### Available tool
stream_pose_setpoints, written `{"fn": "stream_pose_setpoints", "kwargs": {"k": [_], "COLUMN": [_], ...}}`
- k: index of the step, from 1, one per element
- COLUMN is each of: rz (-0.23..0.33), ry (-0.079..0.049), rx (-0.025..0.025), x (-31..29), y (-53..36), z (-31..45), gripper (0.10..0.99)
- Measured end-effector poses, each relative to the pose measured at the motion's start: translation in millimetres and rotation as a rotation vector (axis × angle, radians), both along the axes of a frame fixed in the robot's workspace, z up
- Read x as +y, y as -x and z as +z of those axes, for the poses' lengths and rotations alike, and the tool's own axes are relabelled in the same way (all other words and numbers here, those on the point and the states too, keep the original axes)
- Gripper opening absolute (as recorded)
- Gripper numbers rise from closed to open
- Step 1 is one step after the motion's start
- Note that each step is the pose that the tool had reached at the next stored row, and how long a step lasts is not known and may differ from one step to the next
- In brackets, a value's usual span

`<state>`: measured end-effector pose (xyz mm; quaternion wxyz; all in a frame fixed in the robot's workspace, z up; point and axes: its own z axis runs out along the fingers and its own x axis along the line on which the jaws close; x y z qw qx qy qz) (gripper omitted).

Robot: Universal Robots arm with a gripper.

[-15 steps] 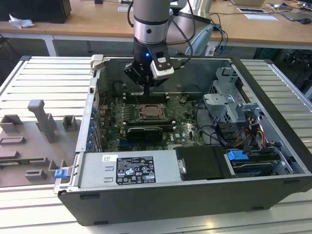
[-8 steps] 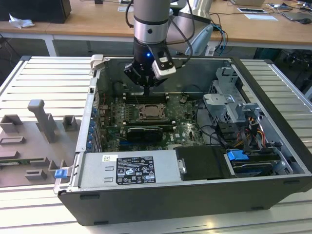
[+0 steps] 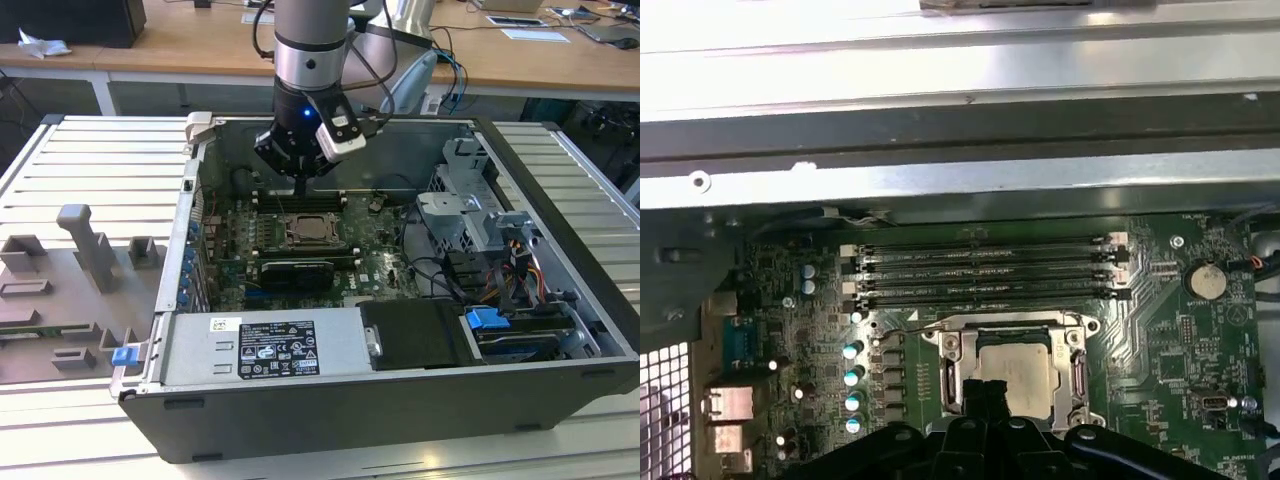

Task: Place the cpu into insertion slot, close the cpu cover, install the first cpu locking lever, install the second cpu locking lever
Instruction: 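Install the first cpu locking lever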

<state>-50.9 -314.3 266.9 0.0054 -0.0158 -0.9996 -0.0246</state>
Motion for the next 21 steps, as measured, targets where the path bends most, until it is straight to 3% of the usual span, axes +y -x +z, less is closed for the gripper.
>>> {"fn": "stream_pose_setpoints", "kwargs": {"k": [4, 15, 21], "rz": [0.047, 0.052, 0.056], "ry": [0.000, 0.000, 0.000], "rx": [-0.0008, -0.0025, -0.0029], "x": [0.0, 0.0, 4.2], "y": [1.7, 40.1, 47.3], "z": [-0.3, -1.5, -6.4], "gripper": [0.106, 0.106, 0.106]}}
